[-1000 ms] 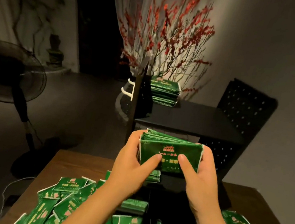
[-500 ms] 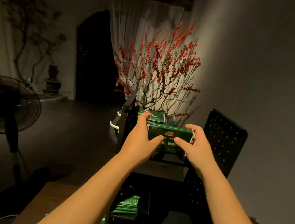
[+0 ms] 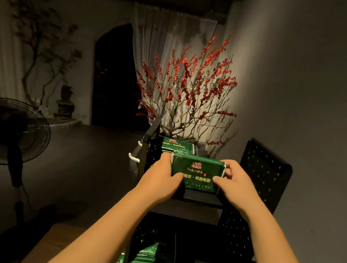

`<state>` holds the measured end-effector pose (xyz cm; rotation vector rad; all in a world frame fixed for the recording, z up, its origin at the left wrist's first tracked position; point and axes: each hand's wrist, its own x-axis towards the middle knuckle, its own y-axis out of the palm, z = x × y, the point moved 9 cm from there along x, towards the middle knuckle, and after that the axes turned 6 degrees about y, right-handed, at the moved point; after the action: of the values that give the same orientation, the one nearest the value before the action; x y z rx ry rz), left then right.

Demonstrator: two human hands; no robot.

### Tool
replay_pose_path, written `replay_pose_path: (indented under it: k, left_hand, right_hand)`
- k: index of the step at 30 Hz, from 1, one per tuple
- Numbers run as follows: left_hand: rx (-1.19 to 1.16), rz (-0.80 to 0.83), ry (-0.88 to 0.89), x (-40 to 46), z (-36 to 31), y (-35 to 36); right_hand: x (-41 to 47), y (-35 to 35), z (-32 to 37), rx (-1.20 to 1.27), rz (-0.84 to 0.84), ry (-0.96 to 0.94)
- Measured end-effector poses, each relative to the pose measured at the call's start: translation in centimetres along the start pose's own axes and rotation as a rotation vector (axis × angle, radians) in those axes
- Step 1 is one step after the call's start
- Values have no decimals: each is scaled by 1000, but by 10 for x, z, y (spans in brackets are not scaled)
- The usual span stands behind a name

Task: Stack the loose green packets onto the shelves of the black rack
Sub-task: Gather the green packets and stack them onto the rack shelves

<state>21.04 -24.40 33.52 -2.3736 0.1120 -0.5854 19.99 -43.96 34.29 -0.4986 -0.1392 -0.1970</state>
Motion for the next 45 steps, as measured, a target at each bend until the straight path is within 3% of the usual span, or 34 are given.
replay_pose_path:
  k: [5,8,15,23,34,45]
  left_hand:
    - [-87,-11,-72,3,3,0]
    - [-62,-5,-134,13,4,2]
    - [-178,-197,-79,18,4,-9]
    - [-261,-174,-178,23,21,1]
    - [-276,-184,-170,24,26,4]
    - [-272,-209,-151,21,24,1]
  right_hand:
    - [17,-20,3,322,-101,85]
    - [42,-15,12,506,-75,192]
    - [86,13,34,352,-13,386]
    - [105,42,41,206,95,397]
    - [102,62,34,235,48,405]
    - [98,82,34,435,178,413]
